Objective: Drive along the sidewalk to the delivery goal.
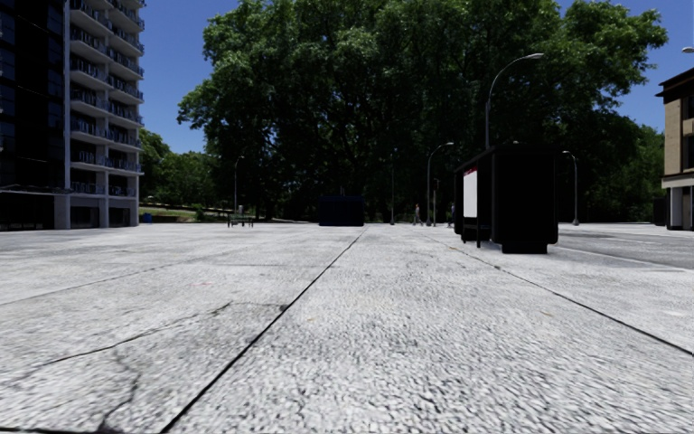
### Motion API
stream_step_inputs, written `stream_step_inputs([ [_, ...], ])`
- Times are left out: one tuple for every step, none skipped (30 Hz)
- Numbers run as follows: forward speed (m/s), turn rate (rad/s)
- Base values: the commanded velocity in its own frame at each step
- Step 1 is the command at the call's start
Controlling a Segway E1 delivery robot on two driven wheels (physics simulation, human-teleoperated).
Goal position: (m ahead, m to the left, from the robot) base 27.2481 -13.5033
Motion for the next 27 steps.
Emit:
stream_step_inputs([
  [2.0, 0.0],
  [2.0, 0.0],
  [2.0, 0.0],
  [2.0, 0.0],
  [2.0, 0.0],
  [2.0, 0.0],
  [2.0, -0.04],
  [2.0, -0.11],
  [2.0, -0.11],
  [2.0, -0.17],
  [2.0, -0.18],
  [2.0, -0.19],
  [2.0, -0.19],
  [2.0, -0.19],
  [2.0, -0.19],
  [2.0, -0.19],
  [2.0, -0.19],
  [2.0, -0.19],
  [2.0, -0.19],
  [2.0, -0.19],
  [2.0, -0.19],
  [2.0, -0.19],
  [2.0, -0.19],
  [2.0, -0.19],
  [2.0, -0.19],
  [2.0, -0.14],
  [2.0, -0.04],
])
